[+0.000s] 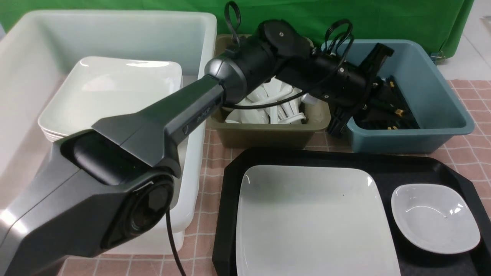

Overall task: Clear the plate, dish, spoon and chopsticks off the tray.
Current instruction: Use the left arm to put the chopsticks into the small storage box on the right, then use the right arm to grab a small plate from the dinner plate

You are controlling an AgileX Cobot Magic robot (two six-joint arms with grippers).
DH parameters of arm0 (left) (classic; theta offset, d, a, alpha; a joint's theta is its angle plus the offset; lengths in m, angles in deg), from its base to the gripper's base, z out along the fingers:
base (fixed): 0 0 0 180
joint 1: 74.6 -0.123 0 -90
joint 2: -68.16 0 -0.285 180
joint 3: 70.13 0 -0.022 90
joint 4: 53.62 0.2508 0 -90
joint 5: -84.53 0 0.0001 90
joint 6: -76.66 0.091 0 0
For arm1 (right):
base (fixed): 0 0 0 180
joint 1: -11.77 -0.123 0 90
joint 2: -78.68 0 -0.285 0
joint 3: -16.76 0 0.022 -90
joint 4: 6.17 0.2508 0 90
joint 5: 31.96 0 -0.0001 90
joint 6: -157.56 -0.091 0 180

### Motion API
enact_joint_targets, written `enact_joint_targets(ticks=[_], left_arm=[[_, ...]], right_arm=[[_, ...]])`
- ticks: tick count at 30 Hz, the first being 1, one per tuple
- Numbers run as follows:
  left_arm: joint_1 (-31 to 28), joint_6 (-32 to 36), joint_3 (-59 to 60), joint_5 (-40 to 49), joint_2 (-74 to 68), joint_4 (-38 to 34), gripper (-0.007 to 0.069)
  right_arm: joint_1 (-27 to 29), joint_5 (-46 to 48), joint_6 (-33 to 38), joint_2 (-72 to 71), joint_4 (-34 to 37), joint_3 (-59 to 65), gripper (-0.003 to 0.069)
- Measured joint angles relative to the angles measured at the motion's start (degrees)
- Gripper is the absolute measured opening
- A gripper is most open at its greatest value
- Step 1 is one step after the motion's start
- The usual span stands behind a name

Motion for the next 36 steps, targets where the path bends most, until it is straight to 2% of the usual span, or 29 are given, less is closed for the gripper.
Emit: enact_joint_targets(ticks=[11, 16, 19, 21, 23, 24, 27, 28, 29, 32, 33, 36], left_arm=[[-0.6, 2.0, -0.1, -2.4, -1.2, -4.8, 0.0277], [-1.9, 4.0, -0.1, -1.9, -1.2, -6.5, 0.0322], [-3.8, 11.2, -0.1, 0.9, -0.6, -7.9, 0.0293], [-5.4, 18.1, -0.7, 5.2, 1.1, -6.2, 0.0211], [-6.6, 23.4, -2.1, 10.4, 4.0, 0.1, 0.0101], [-6.7, 25.2, -2.8, 12.4, 6.7, 6.4, 0.0058], [-6.0, 27.2, -3.5, 13.7, 10.8, 17.5, 0.0015], [-4.3, 29.2, -3.8, 14.2, 15.7, 27.2, 0.0], [-3.1, 30.4, -3.8, 14.4, 18.3, 32.5, -0.0005], [1.3, 33.8, -1.2, 14.5, 25.8, 42.8, -0.0008], [1.6, 34.0, -0.9, 14.5, 26.4, 42.8, -0.0008], [7.1, 35.2, 7.9, 14.8, 35.4, 49.1, -0.0008]], right_arm=[[0.0, 0.0, -0.1, 0.0, 0.1, 0.0, 0.0242], [0.0, 0.6, 0.2, 0.0, 0.1, 0.0, 0.0242], [0.0, 0.8, 1.3, 0.0, 0.0, 0.0, 0.0242], [0.0, 1.2, 2.2, 0.0, 0.0, 0.0, 0.0239], [0.0, 1.5, 4.0, 0.0, 0.0, 0.0, 0.0209], [0.0, 1.6, 4.6, 0.0, 0.0, 0.0, 0.0188], [0.0, 1.9, 6.1, 0.0, 0.0, 0.0, 0.012], [0.0, 2.5, 7.4, 0.1, 0.0, 0.0, 0.0063], [0.0, 3.3, 8.2, 0.3, 0.0, -0.1, 0.0036], [0.0, 6.0, 11.1, 2.4, 0.0, -0.1, 0.003], [0.0, 6.0, 11.3, 2.4, 0.0, -0.1, 0.003], [0.0, 6.6, 14.0, 7.4, 0.0, -0.1, 0.0083]])
